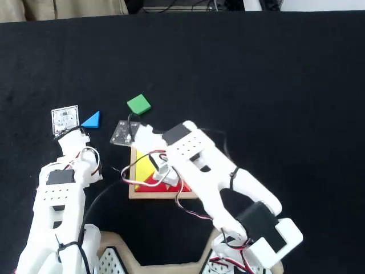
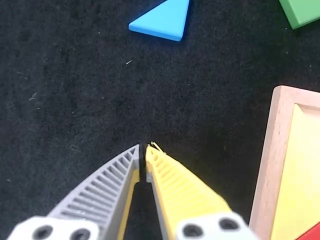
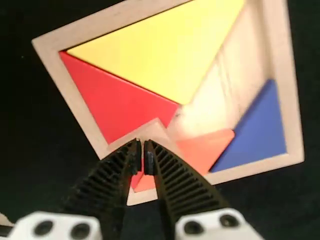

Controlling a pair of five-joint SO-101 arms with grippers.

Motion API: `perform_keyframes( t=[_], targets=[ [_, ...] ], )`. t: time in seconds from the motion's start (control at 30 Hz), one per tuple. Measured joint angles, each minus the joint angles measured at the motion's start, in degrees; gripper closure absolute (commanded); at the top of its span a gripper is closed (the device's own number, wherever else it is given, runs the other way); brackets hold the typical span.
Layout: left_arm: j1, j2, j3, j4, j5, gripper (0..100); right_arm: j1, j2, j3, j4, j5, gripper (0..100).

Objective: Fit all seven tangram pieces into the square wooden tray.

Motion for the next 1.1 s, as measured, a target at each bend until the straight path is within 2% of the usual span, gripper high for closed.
perform_keyframes(
  t=[0.77,1.1],
  targets=[
    [0.00,0.00,0.00,0.00,0.00,97,1.58,4.48,-2.55,0.35,0.00,98.8],
    [0.00,0.00,0.00,0.00,0.00,97,2.55,5.01,-3.16,-0.09,4.22,98.8]
  ],
)
